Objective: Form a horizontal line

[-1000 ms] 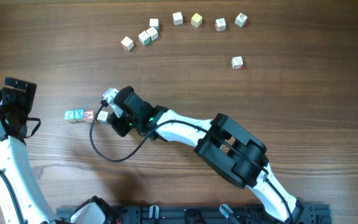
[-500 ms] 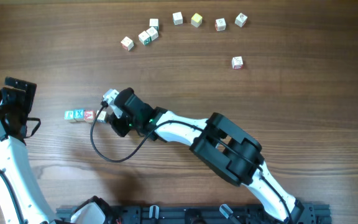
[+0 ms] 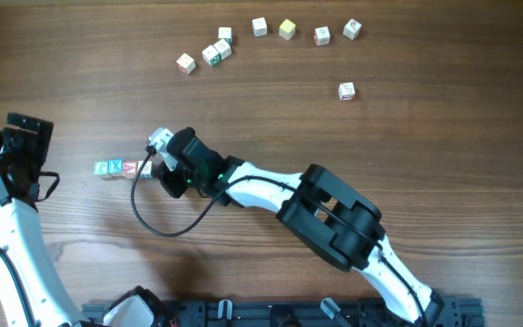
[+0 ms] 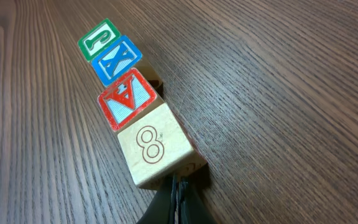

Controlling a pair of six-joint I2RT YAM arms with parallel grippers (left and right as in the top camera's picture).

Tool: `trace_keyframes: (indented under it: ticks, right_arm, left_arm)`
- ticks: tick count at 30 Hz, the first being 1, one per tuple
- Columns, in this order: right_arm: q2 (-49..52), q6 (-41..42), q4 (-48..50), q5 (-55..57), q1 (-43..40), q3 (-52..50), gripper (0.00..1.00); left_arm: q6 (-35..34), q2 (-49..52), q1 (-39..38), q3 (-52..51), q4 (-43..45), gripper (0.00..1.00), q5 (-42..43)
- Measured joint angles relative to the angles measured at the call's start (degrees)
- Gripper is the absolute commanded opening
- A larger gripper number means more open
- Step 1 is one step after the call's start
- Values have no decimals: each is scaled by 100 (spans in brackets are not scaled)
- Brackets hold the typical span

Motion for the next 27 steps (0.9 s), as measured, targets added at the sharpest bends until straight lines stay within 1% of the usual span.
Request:
trace_keyframes:
  ticks: [5, 11, 15, 21, 24, 27]
  right_arm:
    - [0, 0, -81, 2, -7, 0, 4]
    - [-122, 0, -566, -15, -199, 7, 4]
    - [-560, 0, -927, -11, -446, 4, 4]
    - [-1609, -2, -1163, -11, -780, 50, 4]
    - [-1707, 0, -1309, 142, -798, 98, 4]
    - [-1534, -2, -1414, 426, -787, 72, 4]
  left_arm:
    - [0, 0, 0, 0, 0, 100, 0]
    - [0, 0, 0, 0, -2, 100, 0]
    - [0, 0, 0, 0, 0, 100, 0]
    - [0, 0, 0, 0, 0, 100, 0]
    - [0, 0, 0, 0, 0, 100, 0]
    - [0, 0, 0, 0, 0, 100, 0]
